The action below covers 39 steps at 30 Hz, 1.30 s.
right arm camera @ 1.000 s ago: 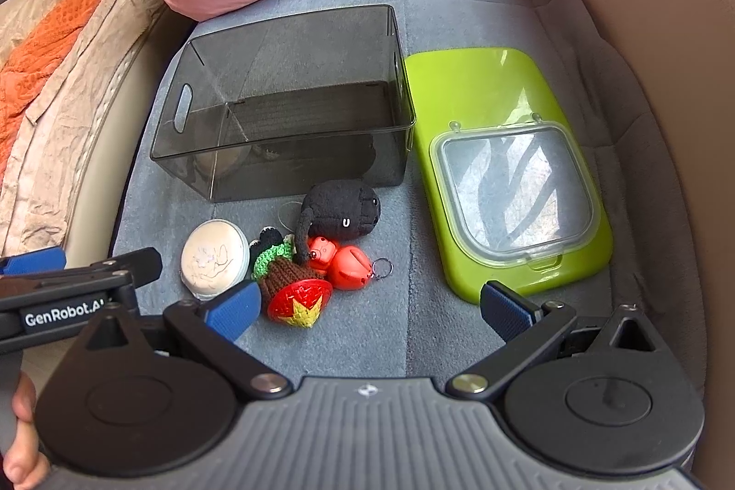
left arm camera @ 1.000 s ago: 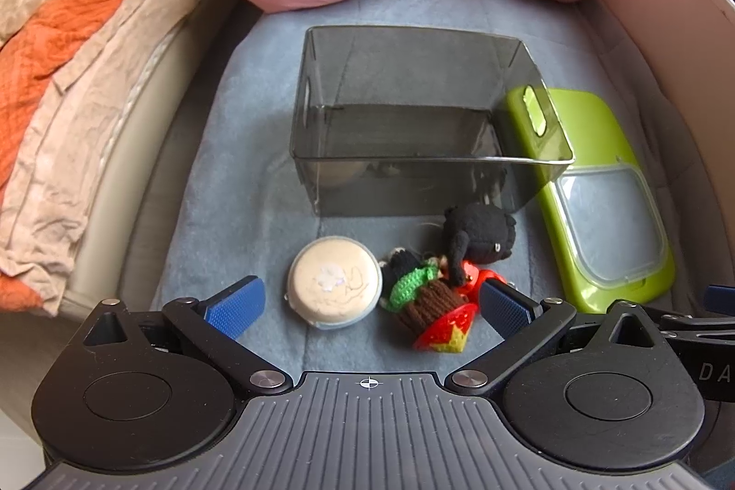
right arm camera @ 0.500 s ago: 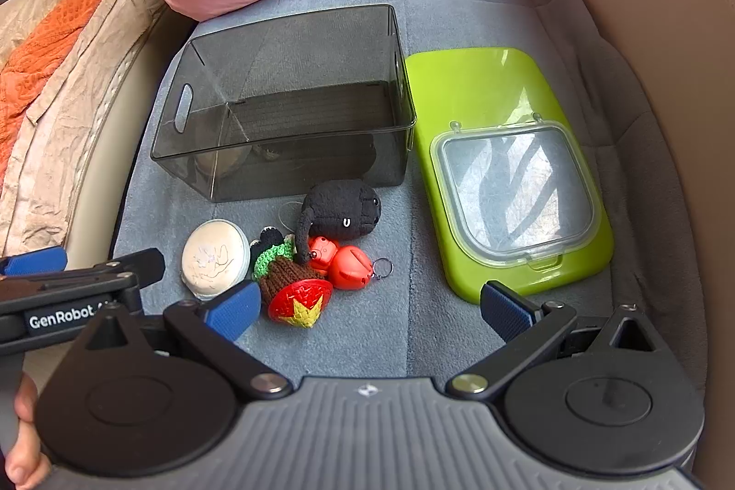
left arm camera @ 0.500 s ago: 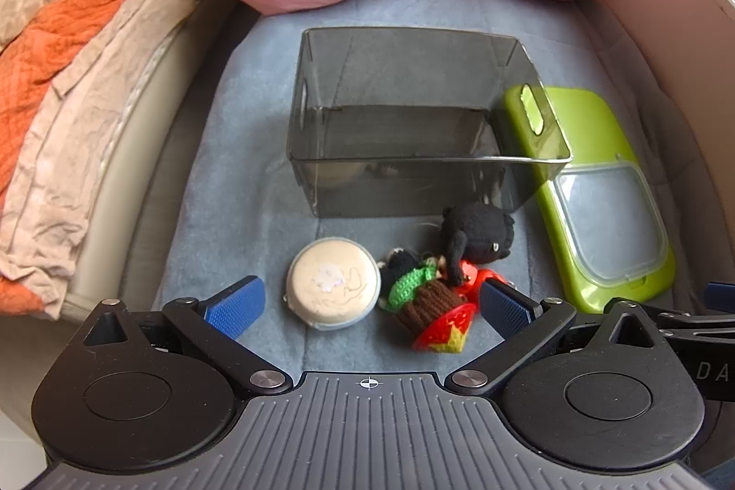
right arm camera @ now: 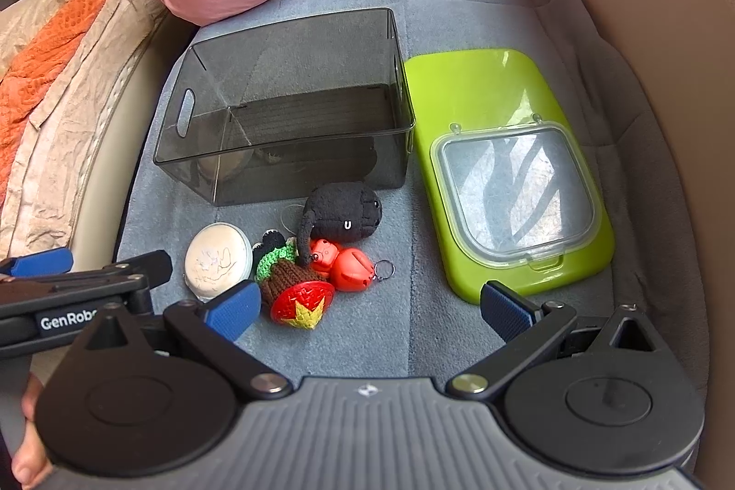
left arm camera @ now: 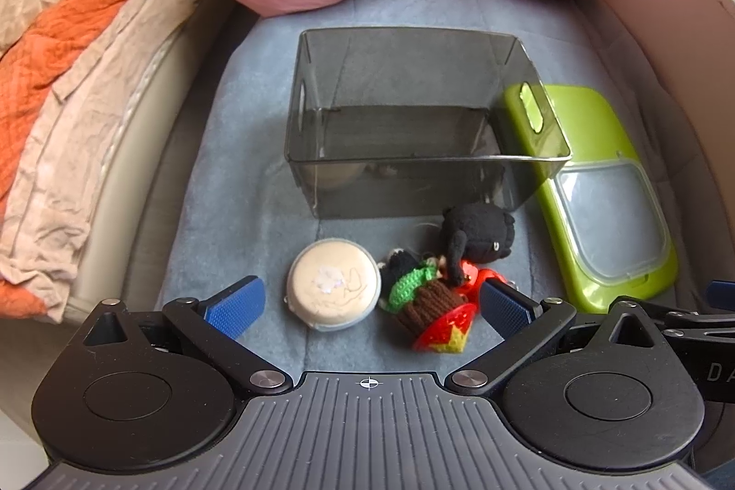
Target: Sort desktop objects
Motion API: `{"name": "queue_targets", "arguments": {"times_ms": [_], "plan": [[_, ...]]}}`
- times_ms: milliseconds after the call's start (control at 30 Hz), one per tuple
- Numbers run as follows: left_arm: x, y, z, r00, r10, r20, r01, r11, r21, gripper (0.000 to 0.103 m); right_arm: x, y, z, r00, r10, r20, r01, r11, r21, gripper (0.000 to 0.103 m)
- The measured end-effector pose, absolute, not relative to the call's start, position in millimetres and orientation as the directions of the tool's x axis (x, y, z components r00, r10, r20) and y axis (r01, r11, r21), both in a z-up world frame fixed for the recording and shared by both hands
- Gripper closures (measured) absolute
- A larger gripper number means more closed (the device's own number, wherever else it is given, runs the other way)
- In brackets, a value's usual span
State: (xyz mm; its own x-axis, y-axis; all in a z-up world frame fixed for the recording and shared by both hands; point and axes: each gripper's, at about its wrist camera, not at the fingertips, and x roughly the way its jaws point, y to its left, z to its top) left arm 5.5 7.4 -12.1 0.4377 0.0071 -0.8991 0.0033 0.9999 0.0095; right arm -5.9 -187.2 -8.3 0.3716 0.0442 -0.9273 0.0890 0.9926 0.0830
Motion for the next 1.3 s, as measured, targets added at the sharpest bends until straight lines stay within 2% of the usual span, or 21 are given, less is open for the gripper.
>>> {"name": "queue_targets", "arguments": {"times_ms": [1300], "plan": [[2.9,8.1,-14.6,0.437,-0.003,-0.899,0.018,1.0,0.005,0.0,-5.9,-184.7,-10.3,0.375,0.044,-0.926,0.089,0.993,0.083,0.0]]}}
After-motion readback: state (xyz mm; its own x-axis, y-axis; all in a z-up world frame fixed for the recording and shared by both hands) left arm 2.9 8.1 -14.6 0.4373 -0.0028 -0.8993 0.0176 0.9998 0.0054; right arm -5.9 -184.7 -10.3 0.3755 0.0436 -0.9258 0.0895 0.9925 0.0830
